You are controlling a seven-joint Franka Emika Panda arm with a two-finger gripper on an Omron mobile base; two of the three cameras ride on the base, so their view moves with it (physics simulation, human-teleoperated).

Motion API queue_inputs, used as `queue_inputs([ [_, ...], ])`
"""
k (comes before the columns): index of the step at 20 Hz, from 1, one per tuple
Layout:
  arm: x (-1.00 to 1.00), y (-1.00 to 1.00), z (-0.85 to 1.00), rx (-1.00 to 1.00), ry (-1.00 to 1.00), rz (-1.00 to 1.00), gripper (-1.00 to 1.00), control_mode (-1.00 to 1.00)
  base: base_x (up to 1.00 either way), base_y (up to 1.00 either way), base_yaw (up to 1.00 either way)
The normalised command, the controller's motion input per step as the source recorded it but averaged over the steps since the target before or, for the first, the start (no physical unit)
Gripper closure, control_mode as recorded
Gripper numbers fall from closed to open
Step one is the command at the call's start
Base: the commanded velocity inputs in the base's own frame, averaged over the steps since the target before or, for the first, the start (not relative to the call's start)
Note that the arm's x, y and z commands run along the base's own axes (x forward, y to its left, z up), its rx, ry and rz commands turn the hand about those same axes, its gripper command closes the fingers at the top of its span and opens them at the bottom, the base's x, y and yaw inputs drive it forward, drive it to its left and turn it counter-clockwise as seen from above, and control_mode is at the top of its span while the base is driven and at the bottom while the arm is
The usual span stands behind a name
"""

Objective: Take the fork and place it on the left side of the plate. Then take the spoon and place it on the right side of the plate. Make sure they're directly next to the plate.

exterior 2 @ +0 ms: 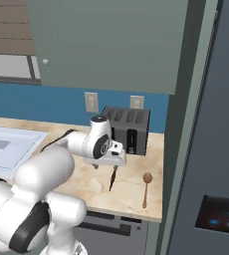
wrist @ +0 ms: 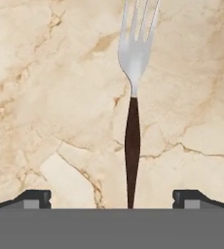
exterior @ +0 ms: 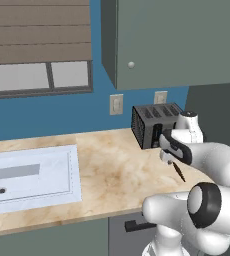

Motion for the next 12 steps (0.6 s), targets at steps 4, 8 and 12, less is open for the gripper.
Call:
queue_inputs([
  [4,0.00,-0.08,-0.55,0.00,-0.04,0.00,-1.00,-1.00,0.00,0.00,0.00],
  [8,-0.03,-0.08,-0.23,0.00,-0.09,-0.01,-1.00,-1.00,0.00,0.00,0.00],
  [12,0.00,-0.02,0.00,0.00,-0.09,-0.03,-1.00,-1.00,0.00,0.00,0.00],
])
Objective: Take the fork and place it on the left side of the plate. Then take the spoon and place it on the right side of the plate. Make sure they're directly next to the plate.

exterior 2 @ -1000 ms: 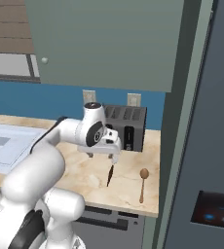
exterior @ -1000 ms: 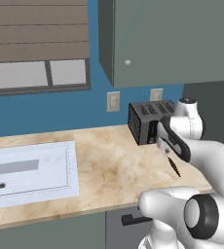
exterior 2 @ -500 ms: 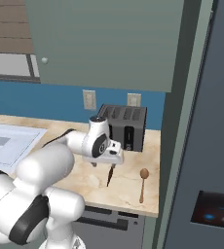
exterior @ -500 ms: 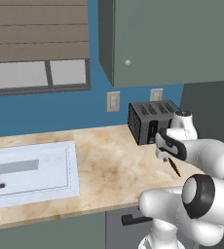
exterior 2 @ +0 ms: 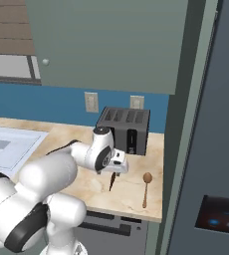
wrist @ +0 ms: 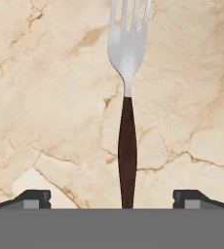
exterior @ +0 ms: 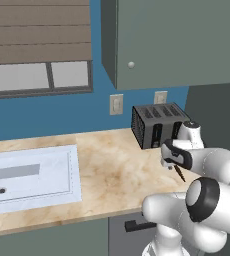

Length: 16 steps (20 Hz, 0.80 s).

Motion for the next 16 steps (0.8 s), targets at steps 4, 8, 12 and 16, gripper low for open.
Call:
queue_inputs([
  [4,0.00,0.00,0.00,0.00,-0.04,-0.01,-1.00,-1.00,0.00,0.00,0.00],
  [8,0.00,-0.01,-0.17,0.00,0.00,0.00,-1.00,-1.00,0.00,0.00,0.00],
  [12,0.00,-0.06,-0.18,0.00,0.00,0.00,-1.00,-1.00,0.00,0.00,0.00],
  [16,0.08,-0.16,-0.02,0.00,0.00,0.00,-1.00,-1.00,0.00,0.00,0.00],
])
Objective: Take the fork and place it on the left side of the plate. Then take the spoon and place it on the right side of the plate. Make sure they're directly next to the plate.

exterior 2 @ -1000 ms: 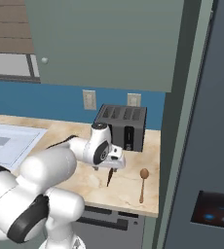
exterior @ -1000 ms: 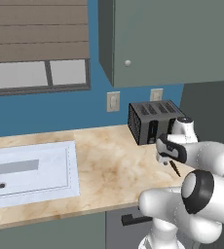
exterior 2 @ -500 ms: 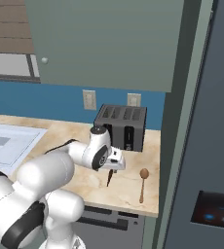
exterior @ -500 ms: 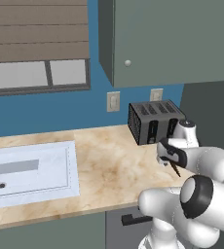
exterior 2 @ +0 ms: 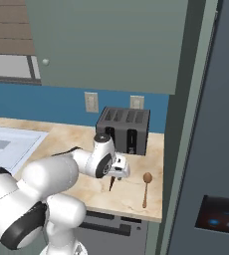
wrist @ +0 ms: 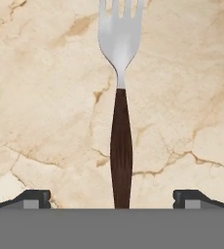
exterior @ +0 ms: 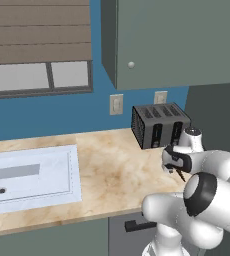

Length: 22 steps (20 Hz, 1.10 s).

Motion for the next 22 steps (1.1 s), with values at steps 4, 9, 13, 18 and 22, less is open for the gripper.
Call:
queue_inputs([
  [4,0.15,-0.15,0.00,0.00,0.00,0.00,-1.00,-1.00,0.00,0.00,0.00],
  [9,0.07,-0.06,-0.06,0.00,0.00,0.00,-1.00,-1.00,0.00,0.00,0.00],
  [13,0.00,0.00,-0.27,0.00,0.02,0.00,-1.00,-1.00,0.00,0.00,0.00],
  [18,0.00,0.00,-0.34,0.00,0.03,0.00,-1.00,-1.00,0.00,0.00,0.00],
  [22,0.06,0.00,-0.32,0.00,0.02,0.00,-1.00,-1.00,0.00,0.00,0.00],
])
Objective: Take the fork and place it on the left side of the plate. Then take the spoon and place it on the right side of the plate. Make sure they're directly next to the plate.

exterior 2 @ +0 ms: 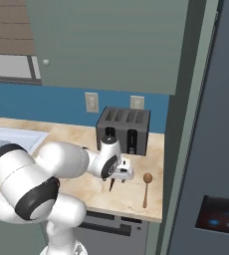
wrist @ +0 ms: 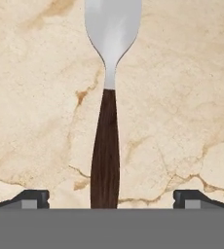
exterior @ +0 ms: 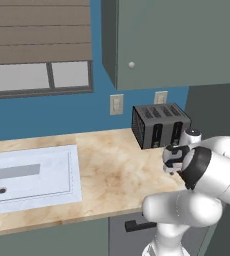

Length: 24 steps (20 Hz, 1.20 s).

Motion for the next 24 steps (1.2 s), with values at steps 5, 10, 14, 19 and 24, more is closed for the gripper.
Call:
queue_inputs([
  [5,0.10,0.04,-0.35,0.00,0.02,0.00,-1.00,-1.00,0.00,0.00,0.00],
  [10,0.01,0.20,-0.58,0.00,0.01,0.00,1.00,-1.00,0.00,0.00,0.00],
  [14,-0.02,0.21,-0.66,0.00,0.00,0.00,1.00,-1.00,0.00,0.00,0.00],
  [19,-0.13,0.31,-0.69,0.00,-0.02,0.00,1.00,-1.00,0.00,0.00,0.00],
  [24,-0.30,0.42,-0.62,0.00,-0.09,0.01,1.00,-1.00,0.00,0.00,0.00],
])
